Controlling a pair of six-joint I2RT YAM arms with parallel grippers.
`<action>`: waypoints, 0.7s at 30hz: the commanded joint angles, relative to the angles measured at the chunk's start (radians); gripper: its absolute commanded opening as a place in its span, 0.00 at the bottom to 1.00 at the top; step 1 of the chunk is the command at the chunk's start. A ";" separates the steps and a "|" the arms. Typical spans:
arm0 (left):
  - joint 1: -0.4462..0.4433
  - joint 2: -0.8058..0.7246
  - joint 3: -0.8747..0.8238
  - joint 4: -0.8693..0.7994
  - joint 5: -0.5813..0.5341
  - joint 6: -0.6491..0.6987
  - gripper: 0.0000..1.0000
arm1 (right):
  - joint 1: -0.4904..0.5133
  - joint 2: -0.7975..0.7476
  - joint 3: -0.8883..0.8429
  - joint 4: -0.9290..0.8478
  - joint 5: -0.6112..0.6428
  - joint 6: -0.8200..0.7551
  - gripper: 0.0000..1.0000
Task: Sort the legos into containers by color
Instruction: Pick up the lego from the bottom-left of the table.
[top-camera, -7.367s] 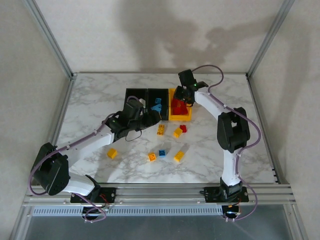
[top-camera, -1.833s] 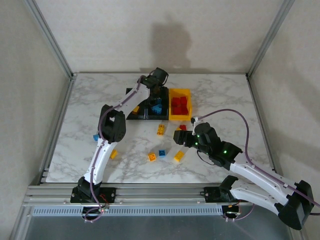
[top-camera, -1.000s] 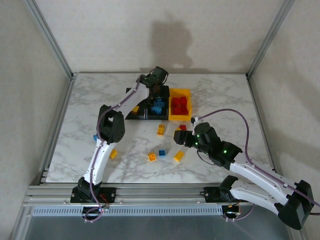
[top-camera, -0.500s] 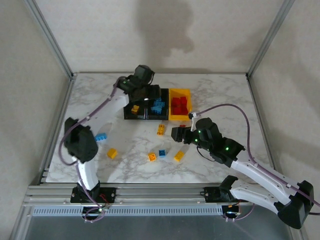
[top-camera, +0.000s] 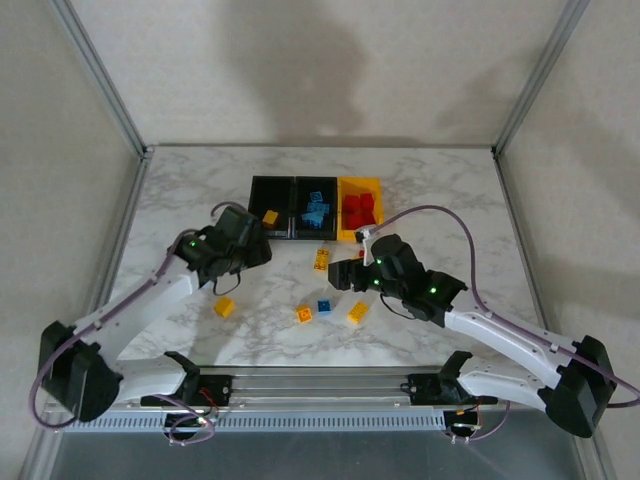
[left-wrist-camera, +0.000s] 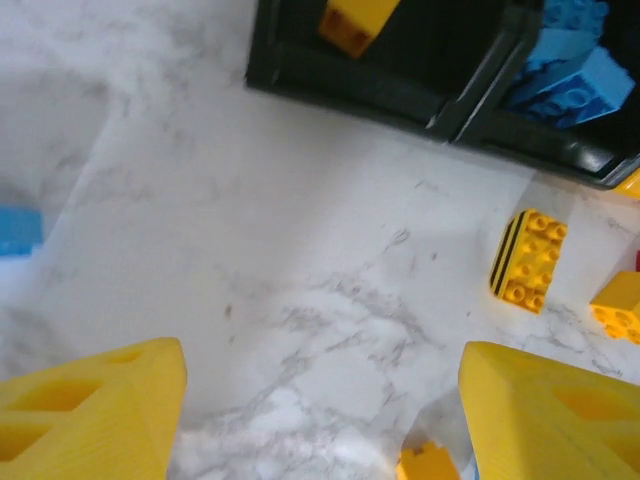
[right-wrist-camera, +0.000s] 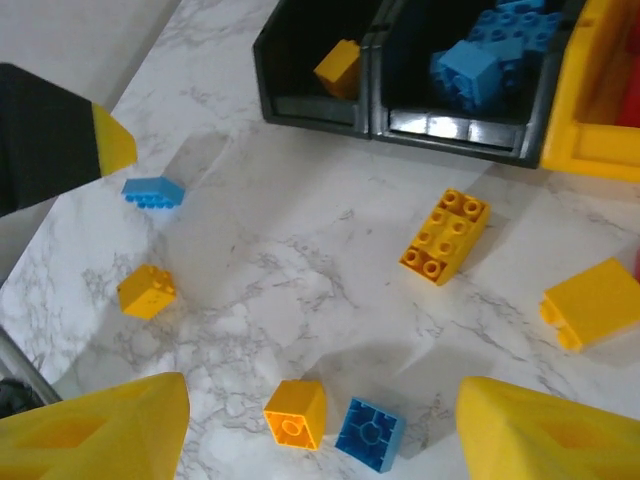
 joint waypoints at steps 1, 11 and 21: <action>0.005 -0.051 -0.096 -0.050 -0.024 -0.145 0.72 | 0.034 0.036 0.008 0.080 -0.055 -0.067 0.71; 0.039 -0.167 -0.290 -0.083 -0.025 -0.424 0.77 | 0.126 0.182 0.042 0.151 -0.068 -0.136 0.68; 0.114 -0.115 -0.363 -0.014 -0.053 -0.380 0.78 | 0.128 0.140 0.026 0.152 -0.058 -0.125 0.68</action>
